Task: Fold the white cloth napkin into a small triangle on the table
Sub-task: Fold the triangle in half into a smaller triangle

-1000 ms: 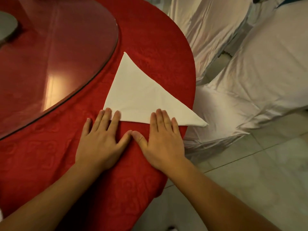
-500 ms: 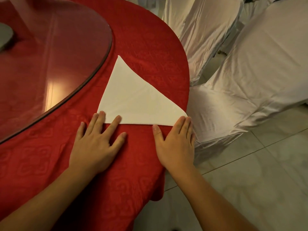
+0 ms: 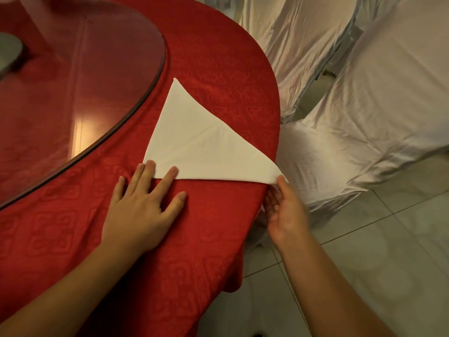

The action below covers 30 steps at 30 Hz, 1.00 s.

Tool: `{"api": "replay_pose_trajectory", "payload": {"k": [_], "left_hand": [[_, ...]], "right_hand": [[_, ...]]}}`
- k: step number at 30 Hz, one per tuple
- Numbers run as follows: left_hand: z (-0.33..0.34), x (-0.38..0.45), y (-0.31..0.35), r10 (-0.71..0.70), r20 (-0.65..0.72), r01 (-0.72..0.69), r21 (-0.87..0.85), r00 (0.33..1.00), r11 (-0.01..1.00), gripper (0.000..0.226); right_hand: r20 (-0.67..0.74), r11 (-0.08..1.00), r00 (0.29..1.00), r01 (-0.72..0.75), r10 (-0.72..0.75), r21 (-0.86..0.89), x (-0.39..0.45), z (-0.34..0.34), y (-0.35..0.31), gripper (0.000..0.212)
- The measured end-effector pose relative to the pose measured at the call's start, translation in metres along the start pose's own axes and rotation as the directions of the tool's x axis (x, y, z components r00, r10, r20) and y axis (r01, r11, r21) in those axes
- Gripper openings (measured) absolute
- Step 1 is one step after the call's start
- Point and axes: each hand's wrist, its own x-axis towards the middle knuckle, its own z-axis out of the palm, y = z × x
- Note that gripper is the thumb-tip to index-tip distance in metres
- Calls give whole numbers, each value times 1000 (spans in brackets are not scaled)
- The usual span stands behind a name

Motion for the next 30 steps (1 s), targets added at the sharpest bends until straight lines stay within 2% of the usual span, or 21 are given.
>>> {"api": "replay_pose_trajectory", "payload": {"k": [6,12,17,20,23,26,28,30], "left_hand": [[1,1,0,1,-15,-1,-5,1000,1000,66],[1,0,-1,-2,-21,2,-6,1000,1000,66],[1,0,-1,-2,-19,2,-9,1000,1000,67],[2,0,-1,2,-24,-2,-5,1000,1000,67],[3,0,-2,10,-37,-10,-2,999,1000,66],[3,-1,-1,13,-48,-14,-17,999,1000,66],[4,0,-1,12,-54,-14,-30,998,999,66],[5,0,-2,7,-70,-9,-33,998,999,67]], "right_hand": [[-47,999,998,38,-37,21,8,-6,-16,7],[-74,997,994,73,-75,-29,12,-8,-24,14],[111,951,971,229,-210,-207,13,-21,-35,29],[237,914,946,287,-223,-287,11,-27,-50,23],[404,802,882,416,-242,-429,11,-31,-68,30],[562,571,783,598,-266,-562,10,-29,-87,30],[625,452,733,669,-268,-590,8,-22,-100,25],[680,378,690,716,-250,-587,7,-12,-113,21]]}}
